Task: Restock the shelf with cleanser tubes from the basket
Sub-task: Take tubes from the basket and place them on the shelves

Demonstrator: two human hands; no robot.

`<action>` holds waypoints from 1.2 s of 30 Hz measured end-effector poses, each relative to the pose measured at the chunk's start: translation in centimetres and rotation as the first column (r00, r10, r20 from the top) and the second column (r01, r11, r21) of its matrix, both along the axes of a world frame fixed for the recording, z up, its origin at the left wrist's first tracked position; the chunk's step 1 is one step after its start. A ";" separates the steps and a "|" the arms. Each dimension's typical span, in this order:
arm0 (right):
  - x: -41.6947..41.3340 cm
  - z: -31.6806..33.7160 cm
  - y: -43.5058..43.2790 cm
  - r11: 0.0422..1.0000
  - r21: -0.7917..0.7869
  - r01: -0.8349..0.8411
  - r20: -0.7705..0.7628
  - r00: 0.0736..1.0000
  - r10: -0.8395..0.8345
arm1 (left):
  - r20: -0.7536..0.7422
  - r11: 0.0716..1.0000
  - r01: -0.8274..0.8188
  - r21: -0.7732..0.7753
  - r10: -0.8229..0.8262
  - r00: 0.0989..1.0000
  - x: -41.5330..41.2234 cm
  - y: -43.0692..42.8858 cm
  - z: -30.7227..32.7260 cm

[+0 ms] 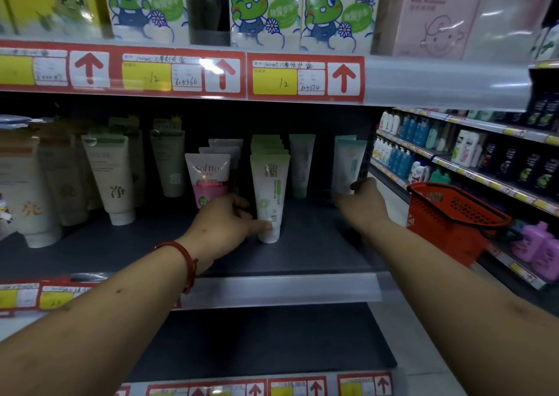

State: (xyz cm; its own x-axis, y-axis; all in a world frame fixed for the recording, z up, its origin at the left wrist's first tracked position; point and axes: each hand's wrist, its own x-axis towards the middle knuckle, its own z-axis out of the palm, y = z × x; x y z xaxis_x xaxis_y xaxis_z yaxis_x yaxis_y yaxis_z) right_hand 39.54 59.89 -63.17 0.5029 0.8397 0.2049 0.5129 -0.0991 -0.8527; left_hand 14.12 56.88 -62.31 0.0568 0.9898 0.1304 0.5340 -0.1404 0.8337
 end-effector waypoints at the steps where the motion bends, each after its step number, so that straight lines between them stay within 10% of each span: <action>1: -0.3 0.3 -0.8 1.000 -0.020 -0.019 0.046 0.999 0.020 | -0.014 1.000 -0.011 0.014 0.012 1.000 -0.4 -0.5 0.2; 13: -9.3 2.2 -16.3 0.930 -0.086 -0.357 0.614 0.716 0.332 | -0.535 0.915 0.113 0.386 0.122 0.836 -8.1 -13.4 1.7; 22: -17.5 -6.8 -27.5 0.766 -0.197 -0.612 0.622 0.526 0.580 | -0.673 0.936 0.161 0.312 0.098 0.733 -14.2 -22.8 -7.3; 36: -21.6 -24.0 -35.4 0.654 -0.563 -0.505 0.547 0.366 0.753 | -0.766 0.987 0.153 0.038 -0.069 0.639 -18.0 -31.6 -25.2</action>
State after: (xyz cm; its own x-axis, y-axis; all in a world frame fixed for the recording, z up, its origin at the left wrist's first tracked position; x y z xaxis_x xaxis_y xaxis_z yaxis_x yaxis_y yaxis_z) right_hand 17.98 24.52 -87.19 -0.4003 0.9137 -0.0707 0.9043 0.3813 -0.1918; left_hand -3.87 25.23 -87.51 0.2862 0.9550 0.0781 0.9481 -0.2941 0.1206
